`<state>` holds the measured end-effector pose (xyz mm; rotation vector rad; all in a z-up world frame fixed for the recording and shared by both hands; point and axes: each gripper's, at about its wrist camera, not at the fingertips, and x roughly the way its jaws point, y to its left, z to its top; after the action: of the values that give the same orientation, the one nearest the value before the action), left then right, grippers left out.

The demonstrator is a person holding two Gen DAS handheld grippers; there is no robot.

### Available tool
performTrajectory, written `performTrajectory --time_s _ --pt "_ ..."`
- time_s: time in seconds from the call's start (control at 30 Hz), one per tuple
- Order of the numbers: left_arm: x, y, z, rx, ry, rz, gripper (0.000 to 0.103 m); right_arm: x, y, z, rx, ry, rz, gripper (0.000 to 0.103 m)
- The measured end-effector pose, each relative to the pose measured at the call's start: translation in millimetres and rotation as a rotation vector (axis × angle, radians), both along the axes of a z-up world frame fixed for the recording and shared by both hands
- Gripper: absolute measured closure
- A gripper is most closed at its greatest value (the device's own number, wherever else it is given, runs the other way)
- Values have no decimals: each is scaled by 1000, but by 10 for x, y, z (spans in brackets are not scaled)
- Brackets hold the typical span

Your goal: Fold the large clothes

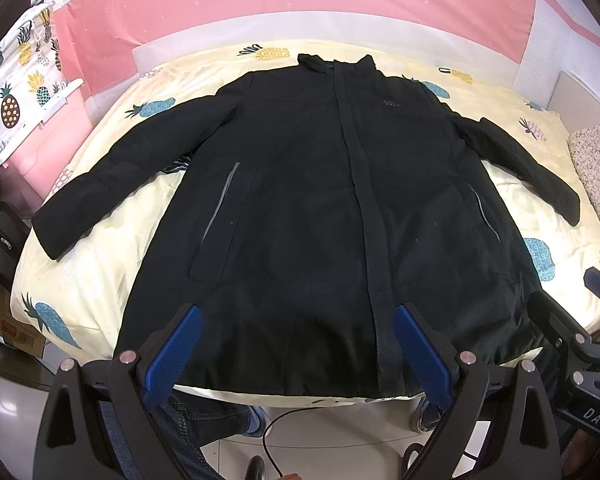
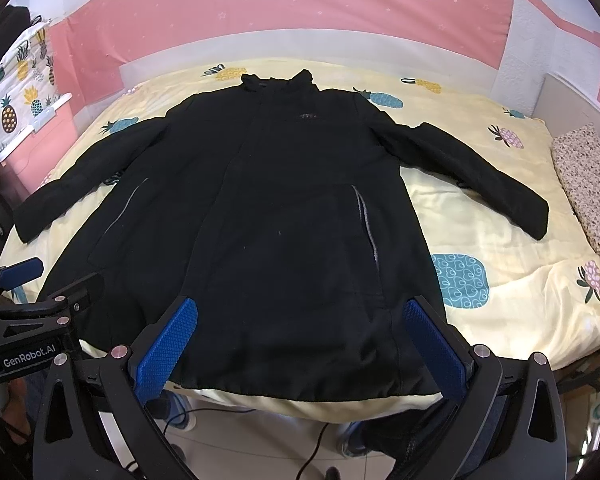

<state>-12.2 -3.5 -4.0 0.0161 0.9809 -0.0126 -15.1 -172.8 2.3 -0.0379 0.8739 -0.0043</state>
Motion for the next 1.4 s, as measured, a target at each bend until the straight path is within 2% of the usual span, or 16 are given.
performTrajectory --time_s 1.13,1.3,1.4 --pt "209 111 -242 -3 42 11 5 126 37 -174 11 34 23 0" --pt "301 198 -313 -2 42 24 5 230 49 -200 33 29 37 0" --pt "405 344 -366 -32 41 50 5 347 90 -204 47 12 67 0"
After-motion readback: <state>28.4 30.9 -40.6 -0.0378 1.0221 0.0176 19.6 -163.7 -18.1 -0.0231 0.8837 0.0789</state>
